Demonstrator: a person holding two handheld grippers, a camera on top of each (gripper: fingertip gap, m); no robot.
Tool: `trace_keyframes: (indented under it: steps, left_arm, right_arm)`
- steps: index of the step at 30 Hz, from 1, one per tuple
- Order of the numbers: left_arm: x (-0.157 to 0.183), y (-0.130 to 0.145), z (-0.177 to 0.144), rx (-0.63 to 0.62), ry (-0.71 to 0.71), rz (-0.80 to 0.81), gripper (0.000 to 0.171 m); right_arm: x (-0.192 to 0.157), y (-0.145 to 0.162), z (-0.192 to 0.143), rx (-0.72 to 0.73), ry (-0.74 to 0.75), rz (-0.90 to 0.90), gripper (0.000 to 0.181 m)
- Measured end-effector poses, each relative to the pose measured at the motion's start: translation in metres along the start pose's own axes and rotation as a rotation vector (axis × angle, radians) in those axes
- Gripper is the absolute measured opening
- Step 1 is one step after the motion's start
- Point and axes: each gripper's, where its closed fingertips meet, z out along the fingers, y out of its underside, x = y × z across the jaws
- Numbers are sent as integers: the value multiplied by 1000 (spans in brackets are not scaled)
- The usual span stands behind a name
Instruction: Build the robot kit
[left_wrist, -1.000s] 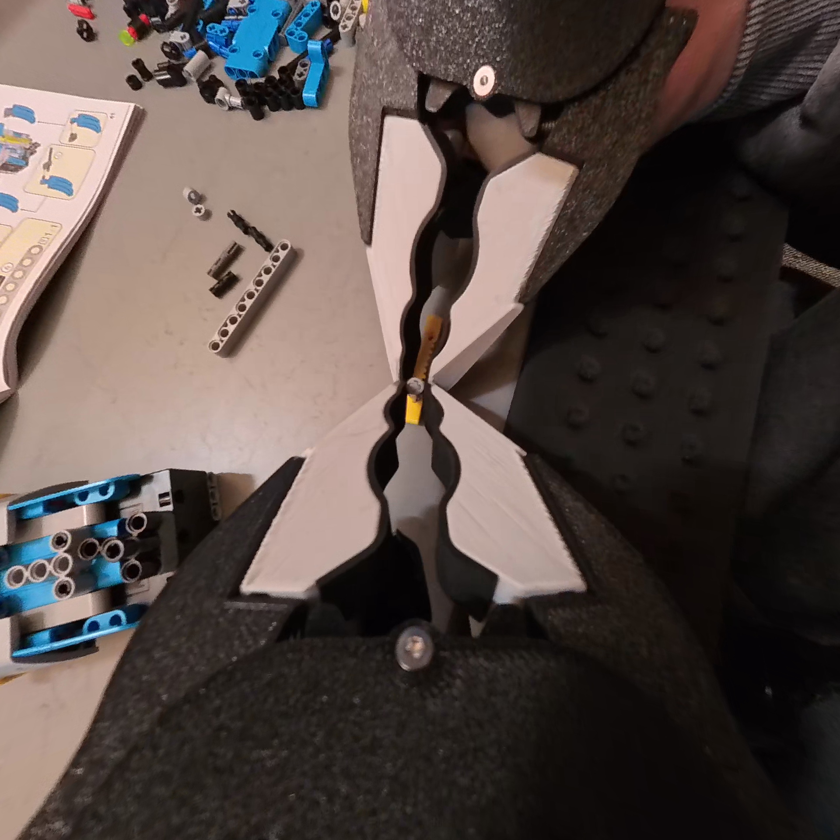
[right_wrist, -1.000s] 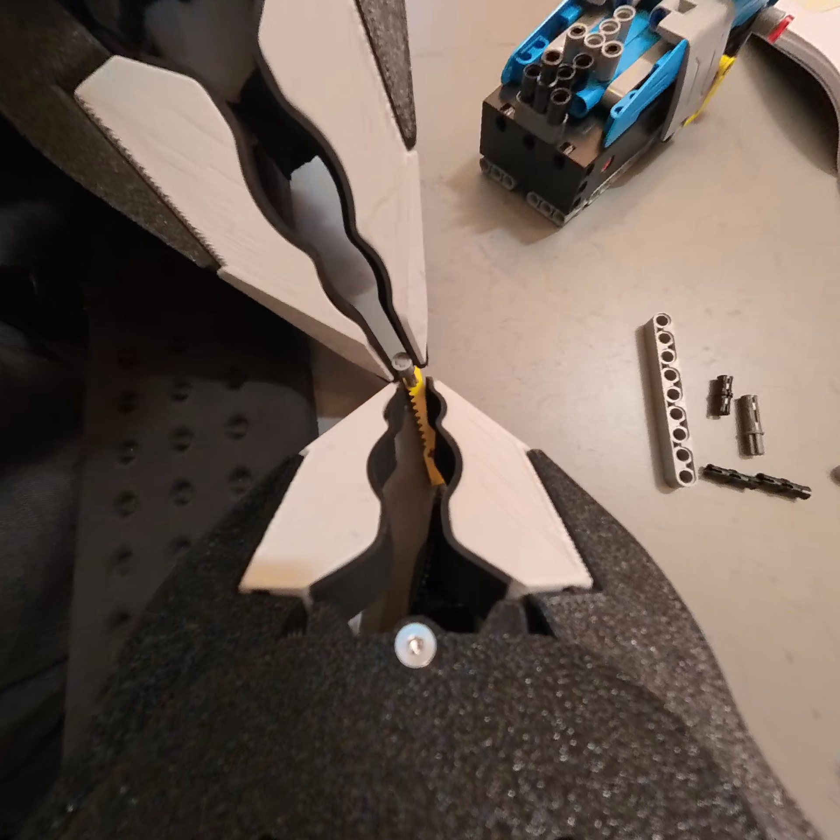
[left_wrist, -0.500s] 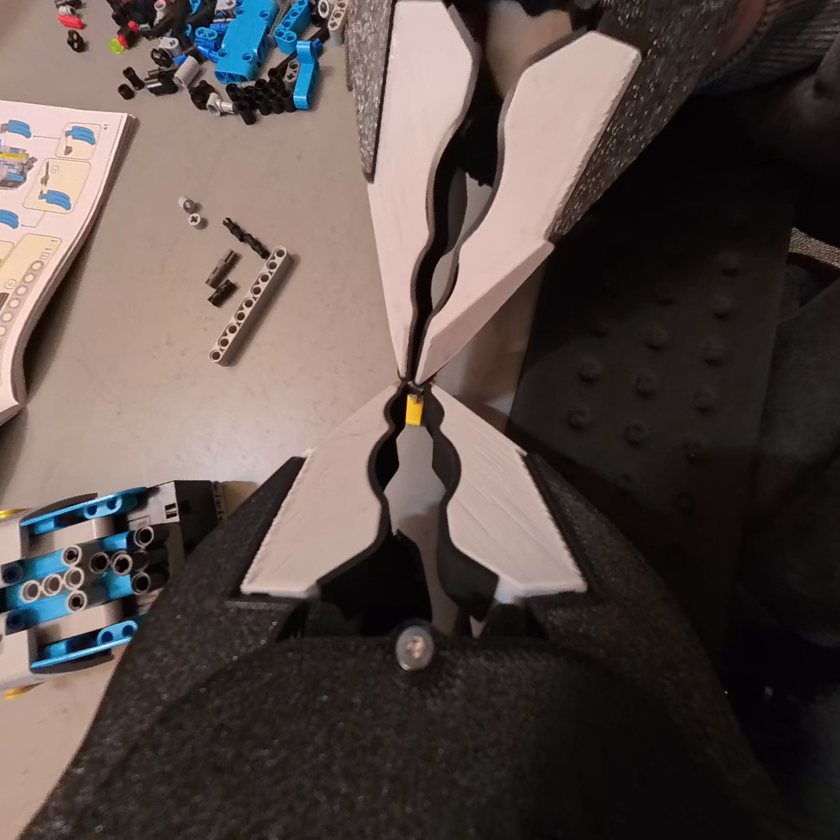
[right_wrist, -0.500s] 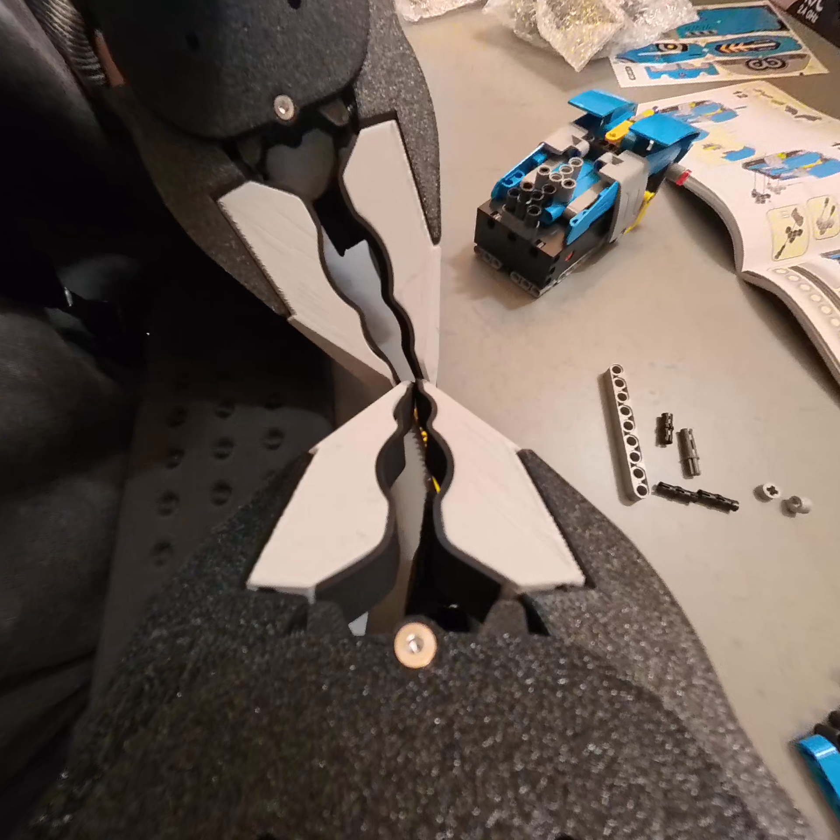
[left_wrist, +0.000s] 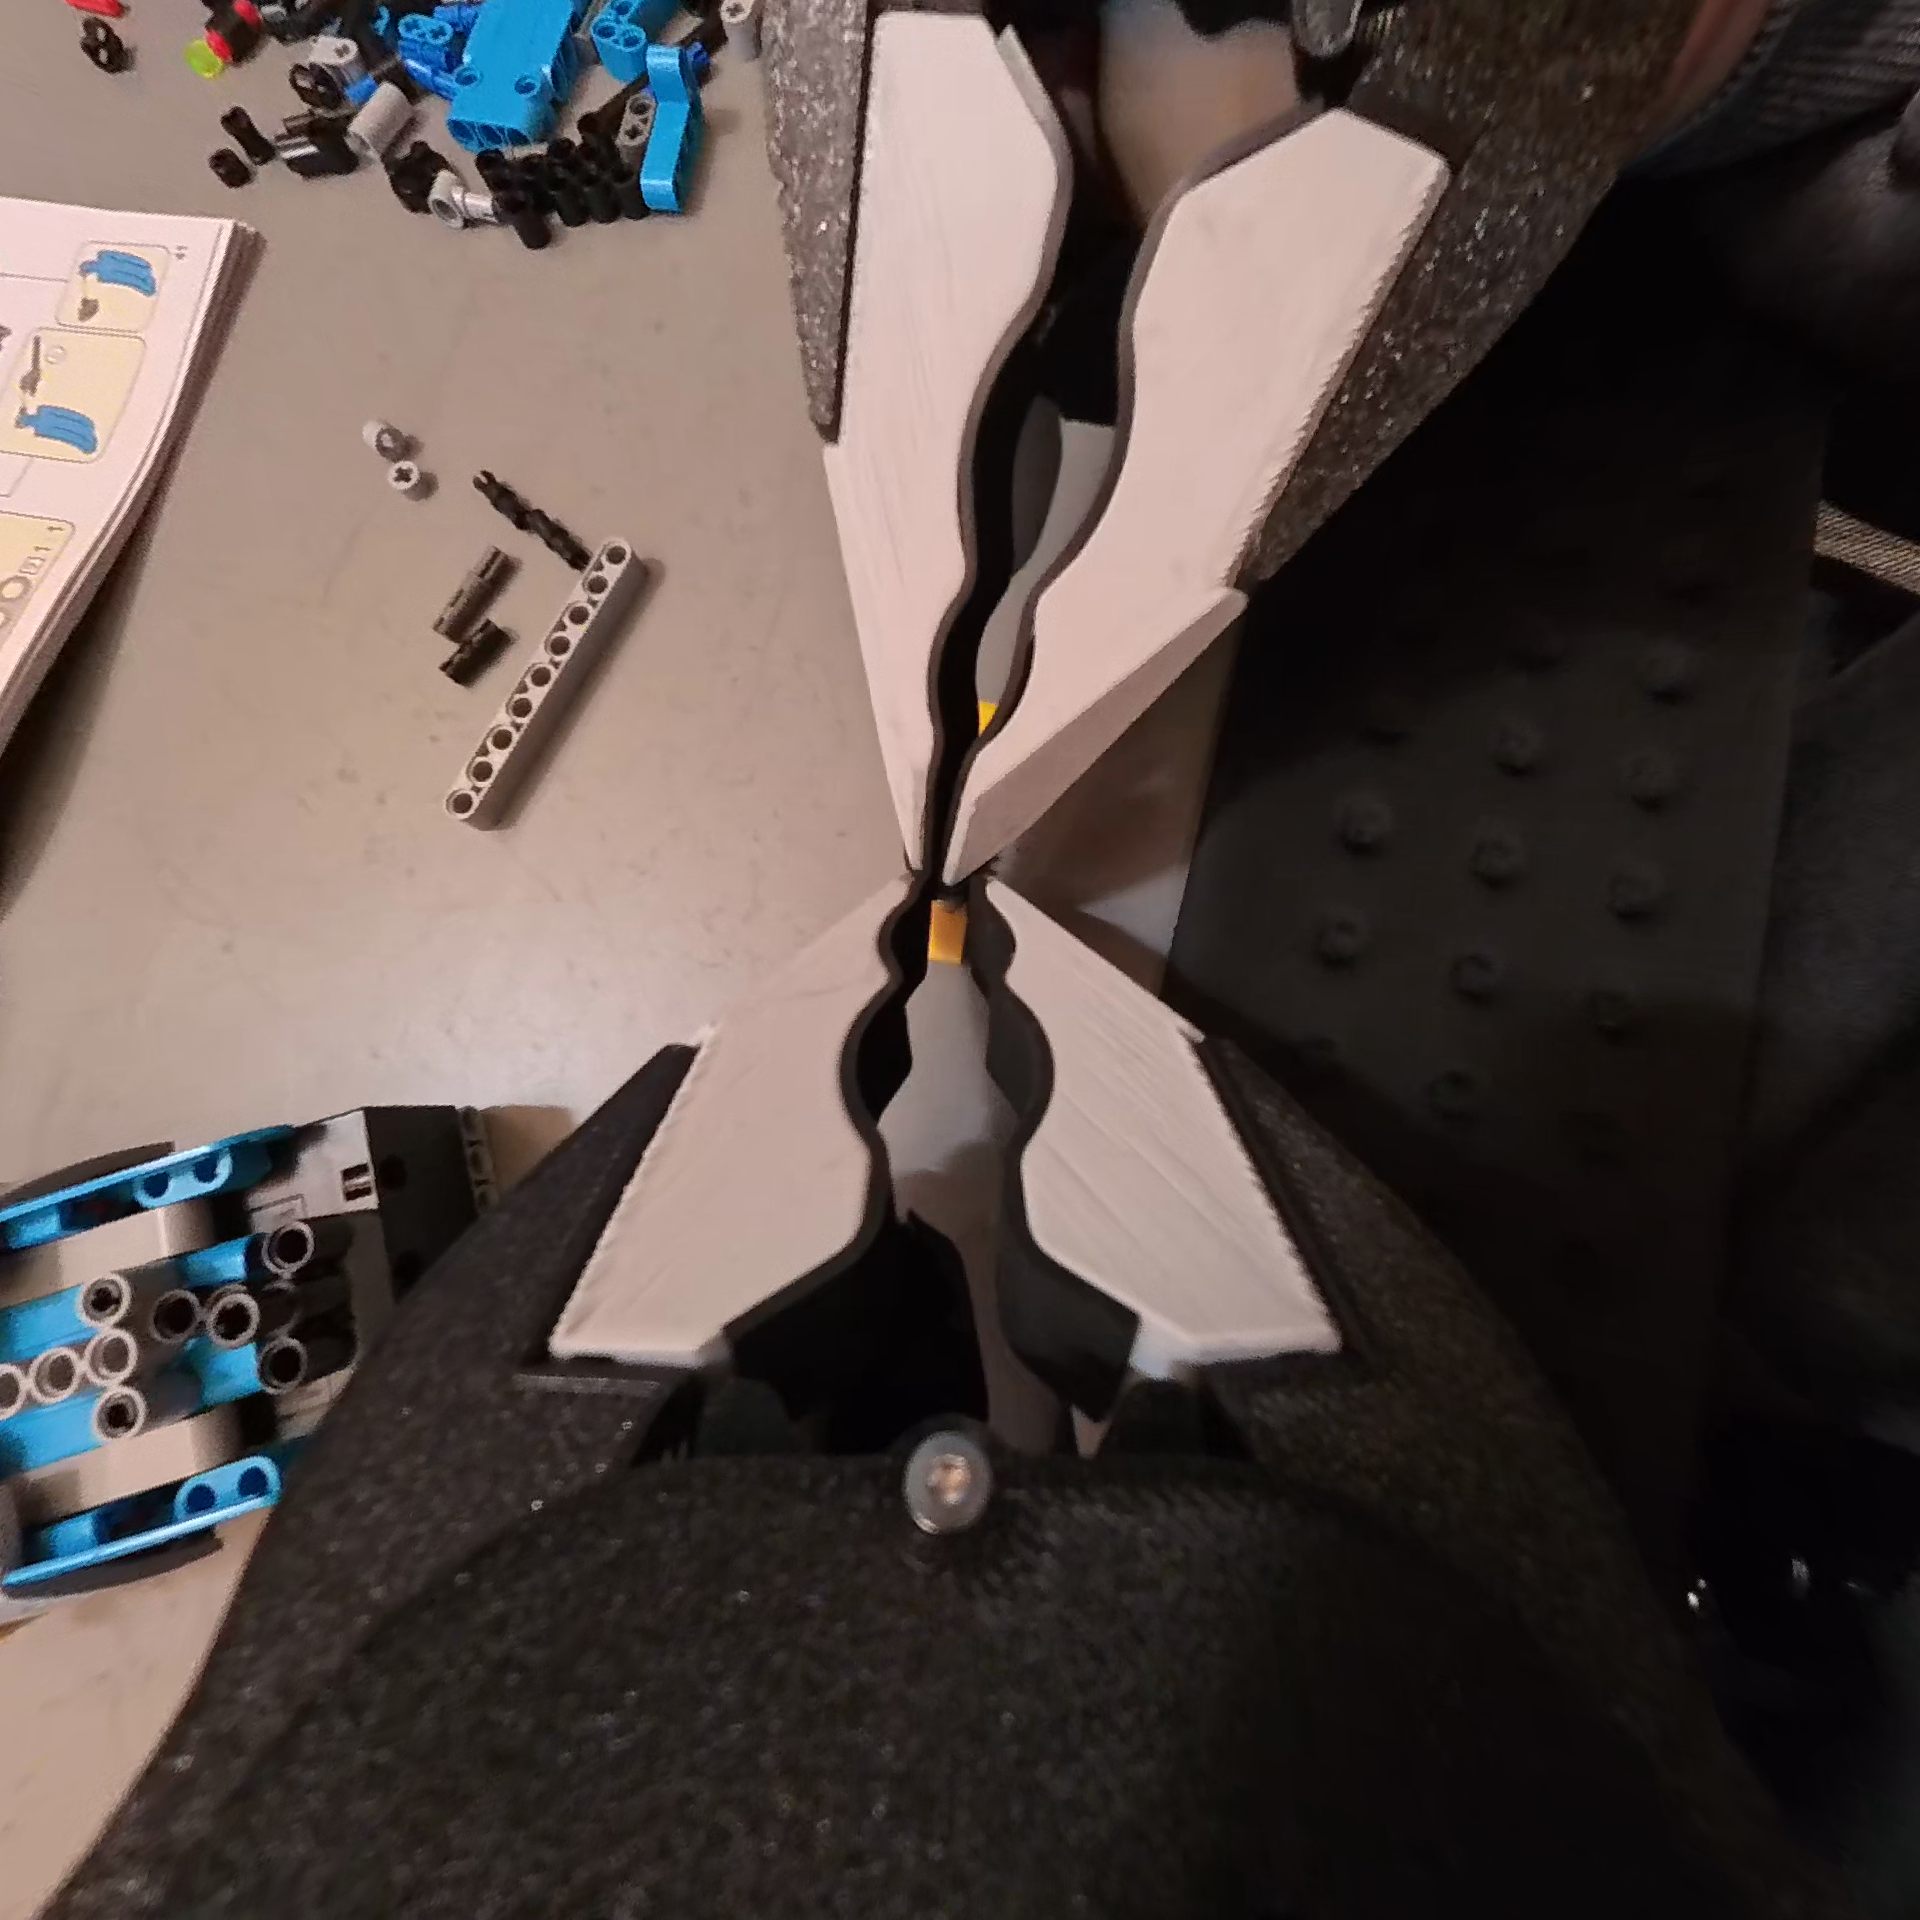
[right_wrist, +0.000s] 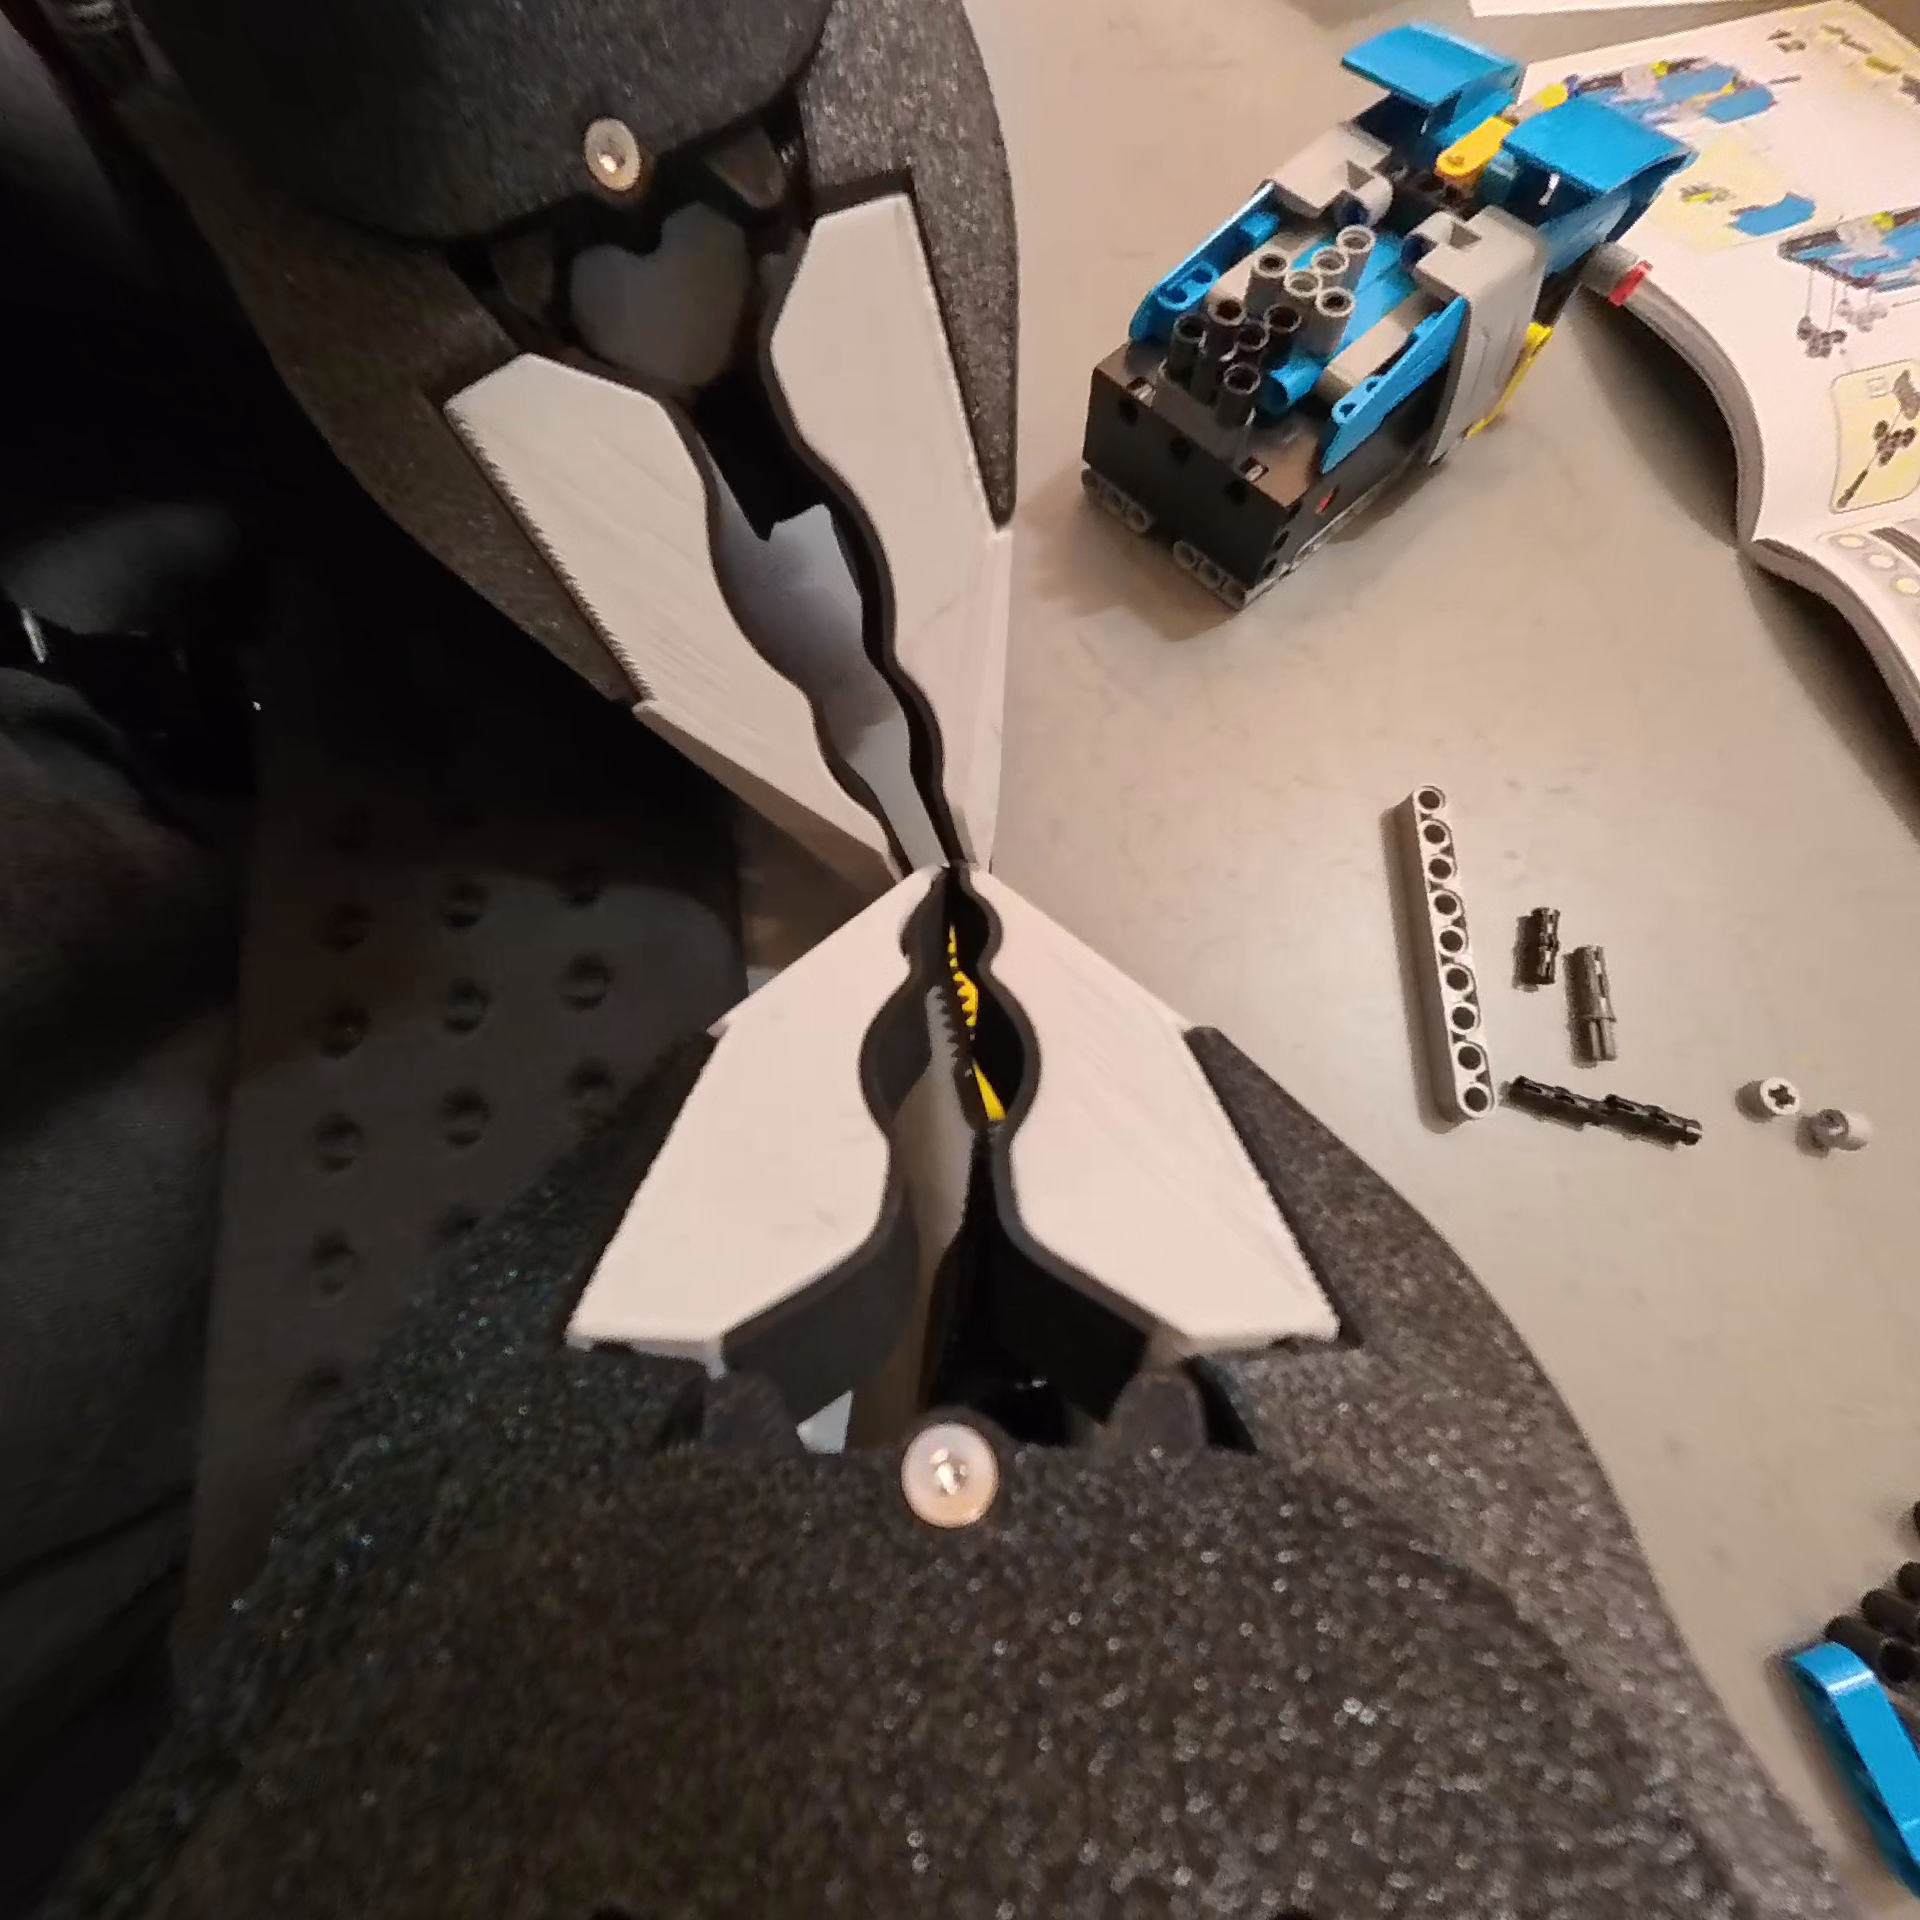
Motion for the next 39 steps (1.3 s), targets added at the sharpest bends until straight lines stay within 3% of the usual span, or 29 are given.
trace_keyframes:
  steps: [5,6,10,14,17,20,21,28,33,39]
  left_arm:
    - [0,0,0,19,8,2,7]
    - [1,0,-1,25,12,2,7]
    - [0,0,-3,41,12,21,7]
    - [-4,-3,-8,79,-15,63,7]
    - [-15,-13,-20,162,-57,33,31]
    - [-24,-30,-45,315,17,-121,54]
    - [-26,-33,-51,351,61,-178,55]
    - [-11,-41,-68,493,409,-376,52]
    - [-11,-41,-67,497,387,-368,25]
    - [-9,-42,-73,522,279,-218,24]
  right_arm:
    - [8,-10,-15,107,10,47,1]
    - [12,-8,-22,112,8,61,10]
    - [8,28,-12,-70,-36,50,28]
    - [12,26,-2,-90,44,-44,8]
    - [20,11,-10,-33,174,-200,7]
    - [31,-4,-21,6,356,-347,7]
    - [31,-10,-24,24,394,-399,7]
    - [24,-48,-43,135,641,-700,7]
    - [19,-54,-38,114,703,-796,7]
    - [15,-60,-41,194,691,-697,9]
